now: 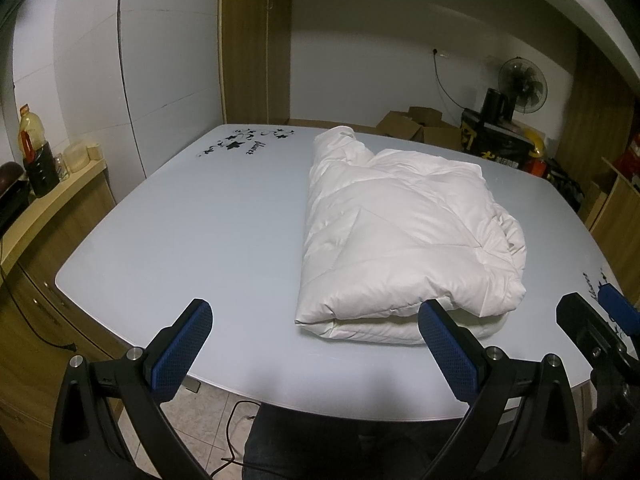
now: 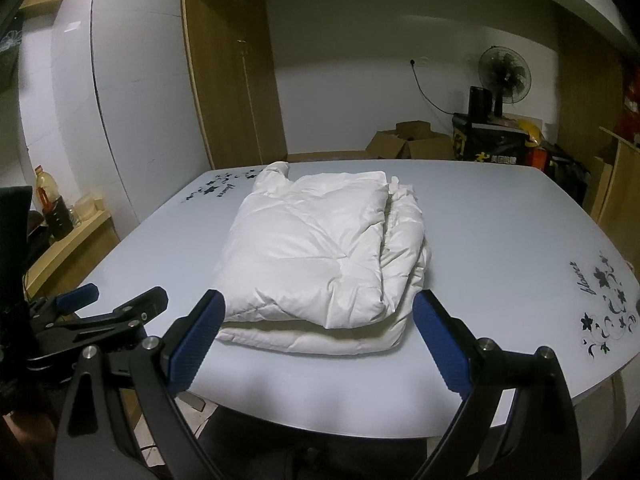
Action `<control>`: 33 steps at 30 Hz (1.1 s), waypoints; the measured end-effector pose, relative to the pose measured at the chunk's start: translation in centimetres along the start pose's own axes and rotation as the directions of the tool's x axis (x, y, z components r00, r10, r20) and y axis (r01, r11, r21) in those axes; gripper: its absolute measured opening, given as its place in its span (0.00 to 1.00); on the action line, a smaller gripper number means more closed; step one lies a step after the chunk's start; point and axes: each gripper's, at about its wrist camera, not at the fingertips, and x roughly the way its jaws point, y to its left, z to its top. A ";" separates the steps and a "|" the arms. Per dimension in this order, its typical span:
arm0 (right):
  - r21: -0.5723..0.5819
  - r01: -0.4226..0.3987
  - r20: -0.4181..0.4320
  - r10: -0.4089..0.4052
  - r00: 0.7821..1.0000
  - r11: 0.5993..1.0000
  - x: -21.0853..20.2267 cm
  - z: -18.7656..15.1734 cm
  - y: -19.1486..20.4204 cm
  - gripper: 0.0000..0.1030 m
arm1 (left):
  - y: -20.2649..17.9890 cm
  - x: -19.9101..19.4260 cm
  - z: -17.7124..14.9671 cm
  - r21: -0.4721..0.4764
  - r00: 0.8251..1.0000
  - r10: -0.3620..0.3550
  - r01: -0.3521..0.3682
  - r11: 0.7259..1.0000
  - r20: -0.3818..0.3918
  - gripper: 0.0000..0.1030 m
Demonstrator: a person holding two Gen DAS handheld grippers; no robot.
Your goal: Fold large clothes
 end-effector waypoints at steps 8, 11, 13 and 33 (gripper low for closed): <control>0.009 0.008 -0.005 -0.008 1.000 1.000 0.1 0.0 0.0 0.93 | 0.0 0.1 0.0 0.002 1.000 0.002 -0.002 1.000 0.002 1.00; 0.006 0.010 -0.007 -0.010 1.000 1.000 0.1 -0.1 0.1 0.93 | 0.0 0.0 0.0 0.000 1.000 0.001 -0.001 1.000 0.000 1.00; 0.005 0.012 -0.005 -0.012 1.000 1.000 0.0 -0.1 0.1 0.93 | -0.1 0.0 -0.1 0.004 1.000 0.003 -0.003 1.000 -0.002 1.00; 0.001 0.017 -0.014 -0.017 1.000 1.000 0.0 -0.2 0.0 0.94 | 0.1 0.2 0.2 0.021 1.000 -0.030 0.030 0.999 -0.005 1.00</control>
